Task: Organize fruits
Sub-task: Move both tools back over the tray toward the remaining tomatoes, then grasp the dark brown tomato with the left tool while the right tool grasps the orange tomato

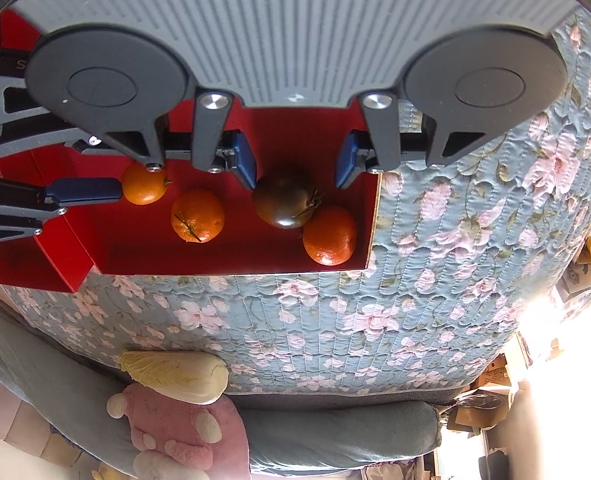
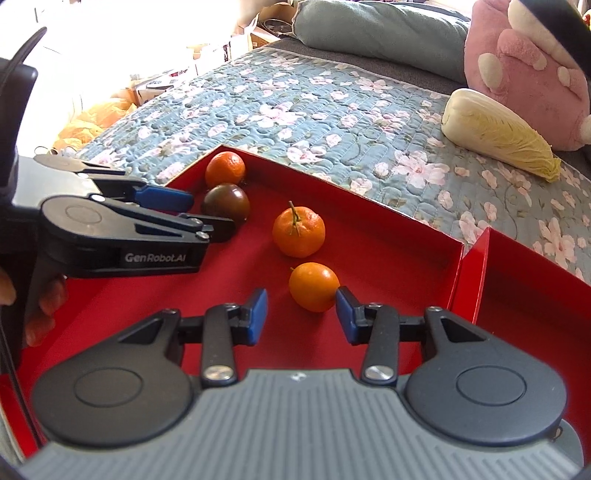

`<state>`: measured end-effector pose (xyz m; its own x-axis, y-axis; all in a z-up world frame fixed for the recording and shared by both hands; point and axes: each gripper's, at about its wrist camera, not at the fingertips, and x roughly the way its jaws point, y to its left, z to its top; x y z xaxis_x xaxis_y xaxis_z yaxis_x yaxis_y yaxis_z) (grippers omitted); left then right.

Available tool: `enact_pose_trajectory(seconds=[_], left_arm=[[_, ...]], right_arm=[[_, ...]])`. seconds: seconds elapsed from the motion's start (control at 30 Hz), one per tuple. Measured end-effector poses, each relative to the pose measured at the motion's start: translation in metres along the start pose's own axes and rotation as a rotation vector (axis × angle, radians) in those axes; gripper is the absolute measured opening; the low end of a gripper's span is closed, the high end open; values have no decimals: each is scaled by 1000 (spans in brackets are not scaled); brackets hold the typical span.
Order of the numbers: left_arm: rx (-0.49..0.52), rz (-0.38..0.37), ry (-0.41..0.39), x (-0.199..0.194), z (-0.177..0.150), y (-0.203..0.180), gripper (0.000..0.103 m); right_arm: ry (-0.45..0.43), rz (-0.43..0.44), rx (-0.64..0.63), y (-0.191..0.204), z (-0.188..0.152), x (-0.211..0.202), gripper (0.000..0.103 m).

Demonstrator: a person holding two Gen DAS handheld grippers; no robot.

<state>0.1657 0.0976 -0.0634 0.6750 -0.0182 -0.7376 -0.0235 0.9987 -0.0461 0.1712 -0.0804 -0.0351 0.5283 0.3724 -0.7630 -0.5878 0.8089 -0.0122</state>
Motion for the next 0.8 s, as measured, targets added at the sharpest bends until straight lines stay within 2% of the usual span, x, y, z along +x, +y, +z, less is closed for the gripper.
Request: enact_pose_trajectory(seconds=[0.13, 0.43, 0.53, 0.63, 0.8], left_arm=[[5, -15, 5, 6, 2, -1, 53], [1, -11, 10, 16, 7, -2, 52], [4, -2, 7, 17, 7, -4, 51], [-4, 1, 5, 16, 7, -5, 49], [-3, -5, 7, 13, 5, -8, 48]], right_arm=[[-2, -9, 12, -3, 3, 4, 45], [64, -79, -28, -2, 8, 17, 43], [55, -81, -21, -4, 8, 17, 33], [46, -76, -18, -6, 8, 15, 27], [47, -54, -18, -8, 5, 13, 27]])
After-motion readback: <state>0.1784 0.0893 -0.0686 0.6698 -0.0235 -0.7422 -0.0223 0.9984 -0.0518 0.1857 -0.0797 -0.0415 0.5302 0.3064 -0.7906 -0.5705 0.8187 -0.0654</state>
